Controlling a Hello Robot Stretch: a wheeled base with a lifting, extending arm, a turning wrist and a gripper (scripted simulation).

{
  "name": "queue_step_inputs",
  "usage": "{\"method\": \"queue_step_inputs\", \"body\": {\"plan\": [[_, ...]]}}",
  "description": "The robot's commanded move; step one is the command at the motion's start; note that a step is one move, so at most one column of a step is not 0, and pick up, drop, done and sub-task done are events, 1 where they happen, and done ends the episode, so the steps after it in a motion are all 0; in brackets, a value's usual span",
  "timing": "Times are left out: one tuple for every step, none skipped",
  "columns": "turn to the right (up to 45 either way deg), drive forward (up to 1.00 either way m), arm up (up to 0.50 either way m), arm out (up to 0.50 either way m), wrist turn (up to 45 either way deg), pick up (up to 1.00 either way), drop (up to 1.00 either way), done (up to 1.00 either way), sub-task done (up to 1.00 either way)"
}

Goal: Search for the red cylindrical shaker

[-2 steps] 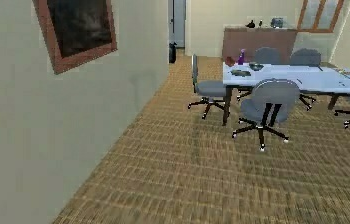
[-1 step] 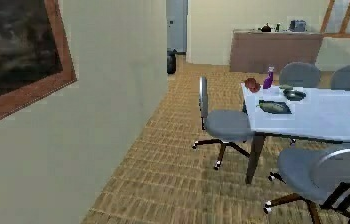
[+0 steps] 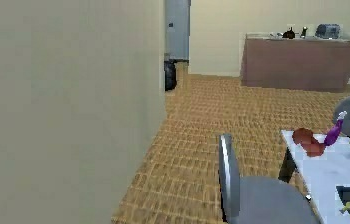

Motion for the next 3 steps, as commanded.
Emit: {"method": "queue_step_inputs", "body": {"plan": [[-12.0, 0.00, 0.00, 0.00, 0.0, 0.00, 0.00, 0.00, 0.00], [0.0, 0.10, 0.00, 0.00, 0.0, 0.00, 0.00, 0.00, 0.00], [45.0, 0.00, 0.00, 0.00, 0.0, 0.00, 0.00, 0.00, 0.00]]}}
